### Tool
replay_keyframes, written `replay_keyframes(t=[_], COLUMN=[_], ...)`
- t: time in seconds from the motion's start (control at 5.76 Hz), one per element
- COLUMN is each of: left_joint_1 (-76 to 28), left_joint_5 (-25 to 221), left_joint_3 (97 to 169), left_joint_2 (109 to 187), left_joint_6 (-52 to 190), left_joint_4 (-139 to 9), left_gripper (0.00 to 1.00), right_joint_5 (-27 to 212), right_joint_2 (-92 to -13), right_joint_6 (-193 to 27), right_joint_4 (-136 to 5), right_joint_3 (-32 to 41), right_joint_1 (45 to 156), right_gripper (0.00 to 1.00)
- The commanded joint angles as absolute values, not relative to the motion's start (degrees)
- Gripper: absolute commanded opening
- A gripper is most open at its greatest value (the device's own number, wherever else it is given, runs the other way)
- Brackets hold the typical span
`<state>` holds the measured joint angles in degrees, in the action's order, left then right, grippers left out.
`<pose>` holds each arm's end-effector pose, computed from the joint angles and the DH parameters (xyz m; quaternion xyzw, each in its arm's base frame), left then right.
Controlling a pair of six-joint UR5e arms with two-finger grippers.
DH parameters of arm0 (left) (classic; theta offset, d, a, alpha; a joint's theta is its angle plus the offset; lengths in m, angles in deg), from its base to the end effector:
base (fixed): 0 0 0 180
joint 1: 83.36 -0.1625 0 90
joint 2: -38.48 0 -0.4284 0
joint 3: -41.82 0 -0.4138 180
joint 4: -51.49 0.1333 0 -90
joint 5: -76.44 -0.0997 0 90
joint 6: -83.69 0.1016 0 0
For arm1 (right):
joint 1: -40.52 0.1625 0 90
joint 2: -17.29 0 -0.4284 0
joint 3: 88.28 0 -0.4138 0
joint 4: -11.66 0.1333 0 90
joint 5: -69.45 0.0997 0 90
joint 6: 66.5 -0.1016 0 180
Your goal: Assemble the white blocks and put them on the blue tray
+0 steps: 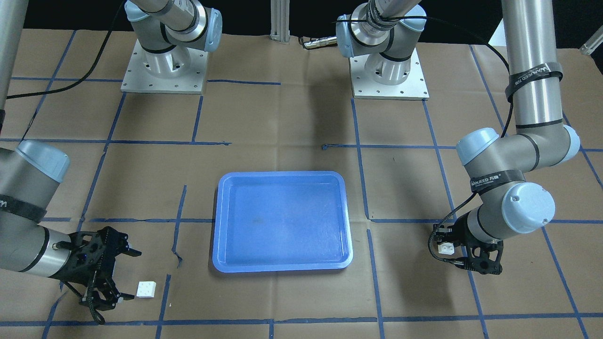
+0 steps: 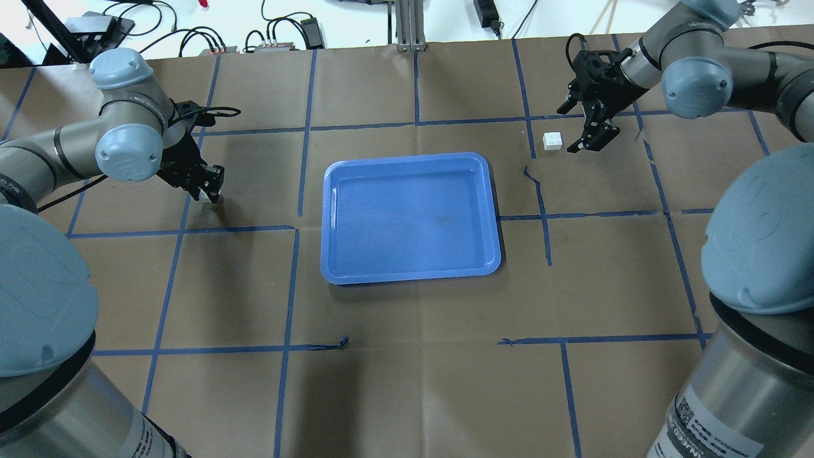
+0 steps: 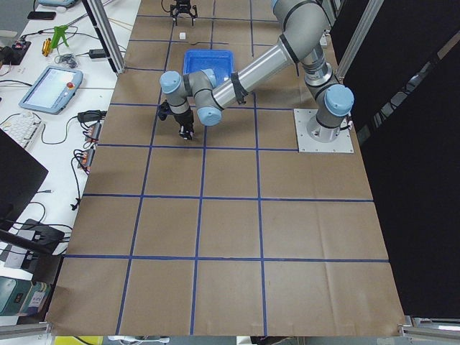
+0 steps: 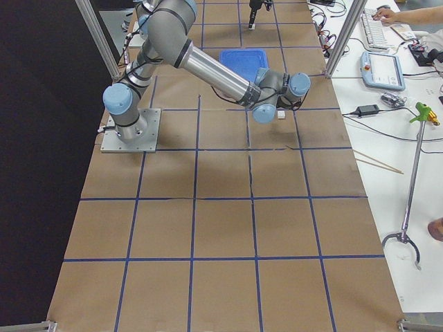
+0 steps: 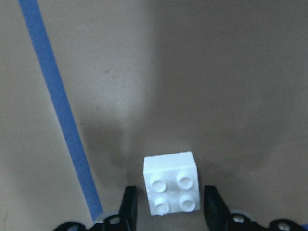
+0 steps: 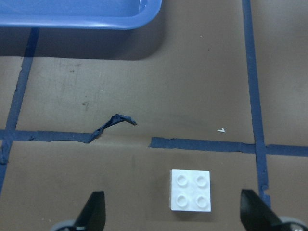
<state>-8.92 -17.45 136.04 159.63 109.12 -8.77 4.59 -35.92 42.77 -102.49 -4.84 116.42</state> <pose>0.0521 -0.6585 0.1789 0.0875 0.9944 0.0578 0.0146 -0.0002 -0.7253 0.1952 -0.7118 0.6659 -0.1668 0.1487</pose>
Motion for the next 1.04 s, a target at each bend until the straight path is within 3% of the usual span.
replay_keyframes(t=[0.0, 0.87], left_joint_1=[-6.83, 19.44], left_joint_5=[-17.43, -17.79], left_joint_3=[136.99, 136.92], left_joint_2=[156.9, 151.43], left_joint_6=[111.7, 145.86], left_joint_4=[-9.41, -10.56], left_gripper=[0.16, 0.16], right_joint_5=[4.16, 4.07], right_joint_2=[-33.87, -32.37], right_joint_6=[42.75, 42.4], right_joint_4=[-103.48, -107.79], right_joint_3=[-4.34, -4.43], right_joint_1=[116.37, 116.45], right_gripper=[1.0, 0.96])
